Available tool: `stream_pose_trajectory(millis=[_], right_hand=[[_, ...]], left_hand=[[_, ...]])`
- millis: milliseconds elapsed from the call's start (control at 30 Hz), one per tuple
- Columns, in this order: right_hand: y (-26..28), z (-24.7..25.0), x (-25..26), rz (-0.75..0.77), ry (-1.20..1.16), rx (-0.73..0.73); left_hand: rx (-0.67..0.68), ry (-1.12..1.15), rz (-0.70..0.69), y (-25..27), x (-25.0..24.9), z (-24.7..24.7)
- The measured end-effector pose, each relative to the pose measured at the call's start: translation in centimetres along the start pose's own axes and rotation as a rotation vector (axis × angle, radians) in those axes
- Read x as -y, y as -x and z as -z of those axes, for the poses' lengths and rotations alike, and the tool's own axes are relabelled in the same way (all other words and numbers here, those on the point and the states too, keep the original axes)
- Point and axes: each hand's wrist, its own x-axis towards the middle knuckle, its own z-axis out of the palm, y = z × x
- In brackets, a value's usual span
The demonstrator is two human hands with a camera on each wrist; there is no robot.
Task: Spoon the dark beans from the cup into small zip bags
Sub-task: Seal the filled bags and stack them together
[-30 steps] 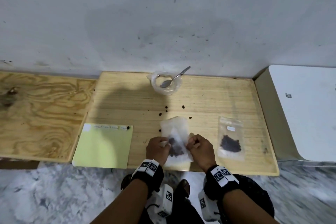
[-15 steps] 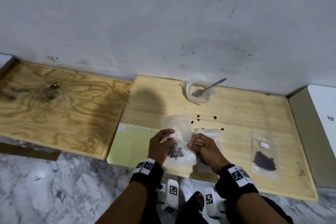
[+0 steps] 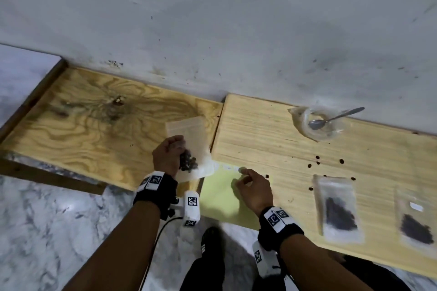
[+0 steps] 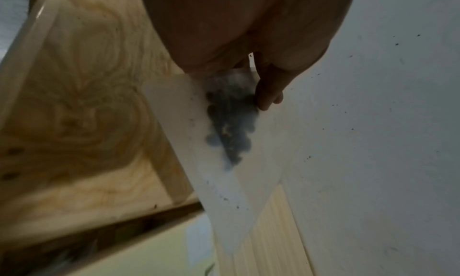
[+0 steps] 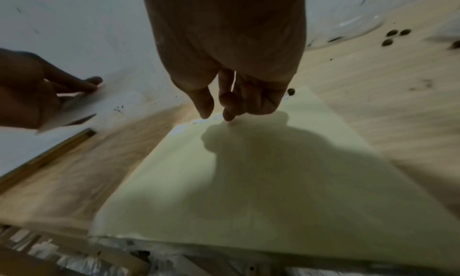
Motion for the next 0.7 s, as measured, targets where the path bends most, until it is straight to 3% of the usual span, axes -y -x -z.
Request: stream_pose_trajectory(millis=[167,700], right_hand=[[-1.6,-2.1,1.6,-0.07,0.186,-0.071],[-3.0,-3.4,4.0,-0.063,0.286,-0.073]], left_hand=[[0.041,-0.003,-0.013,-2.1,-0.7,1.4],[0.116,-0.125,-0.057,-3.8,-0.4,-0.1]])
